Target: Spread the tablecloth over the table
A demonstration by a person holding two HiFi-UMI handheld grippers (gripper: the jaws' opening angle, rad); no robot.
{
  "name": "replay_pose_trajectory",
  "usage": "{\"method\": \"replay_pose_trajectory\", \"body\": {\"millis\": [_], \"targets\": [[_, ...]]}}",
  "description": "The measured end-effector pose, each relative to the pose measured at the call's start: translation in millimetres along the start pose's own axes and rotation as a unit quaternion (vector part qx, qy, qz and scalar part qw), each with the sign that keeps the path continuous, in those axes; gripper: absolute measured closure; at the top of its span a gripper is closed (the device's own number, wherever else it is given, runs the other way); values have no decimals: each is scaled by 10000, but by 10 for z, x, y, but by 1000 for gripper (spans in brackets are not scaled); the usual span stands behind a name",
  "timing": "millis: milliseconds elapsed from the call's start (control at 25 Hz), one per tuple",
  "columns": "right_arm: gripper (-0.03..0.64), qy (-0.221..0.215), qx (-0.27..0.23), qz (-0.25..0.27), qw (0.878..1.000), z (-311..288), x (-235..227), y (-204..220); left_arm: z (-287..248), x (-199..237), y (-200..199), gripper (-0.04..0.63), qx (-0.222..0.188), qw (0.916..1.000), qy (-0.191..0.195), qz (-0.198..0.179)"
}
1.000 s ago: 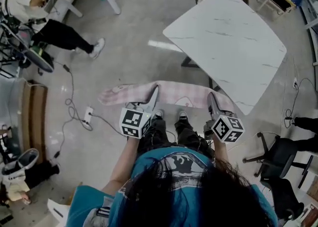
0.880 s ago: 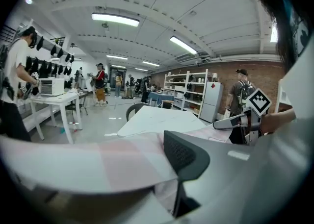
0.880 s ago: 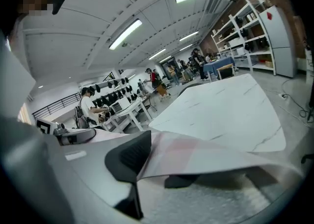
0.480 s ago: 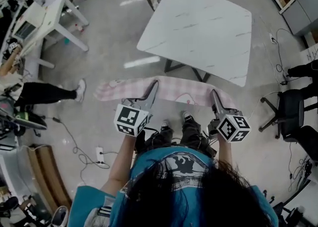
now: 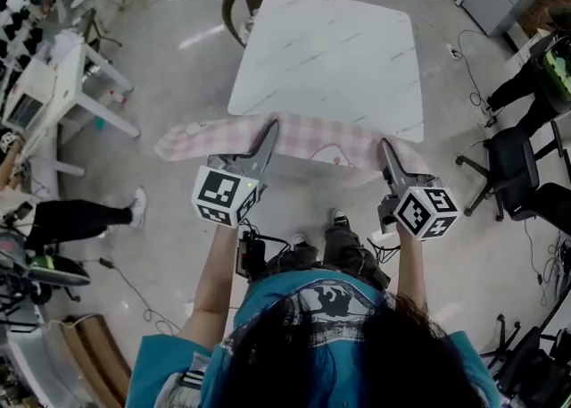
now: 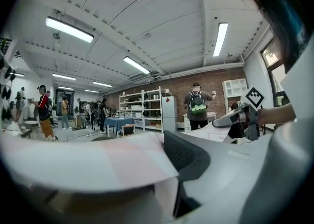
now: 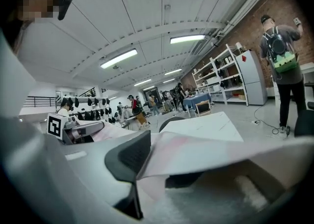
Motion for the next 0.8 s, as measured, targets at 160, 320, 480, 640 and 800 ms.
{"method": "replay_pose_trajectory", "body": {"millis": [160, 320, 480, 640, 800], "targets": [[532, -4, -368, 176, 9992, 82, 67, -140, 28, 29, -140, 512, -312, 9991, 123, -246], [532, -21, -716, 365, 9968, 141, 93, -88, 62, 16, -81, 512, -596, 9968, 199, -497], [532, -56, -945, 623, 9936, -38, 104, -499, -99, 258, -366, 511, -884, 9933, 297, -684], [532, -107, -1033, 942, 9901, -472, 86, -1095, -423, 695, -748, 511, -1022, 9923, 288, -638], [532, -162, -1099, 1148, 9872, -831, 36, -1288, -629, 964, -806, 511, -1054, 9927, 191, -554]]}}
Point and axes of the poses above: the fingertips, and each gripper's own axes: z backward along the fingers, x to its left, y out of its underside, the point moved 10 cm from there along z, backward along the fingers, and after that the axes turned 14 degrees about y, right-handed, at the moved point
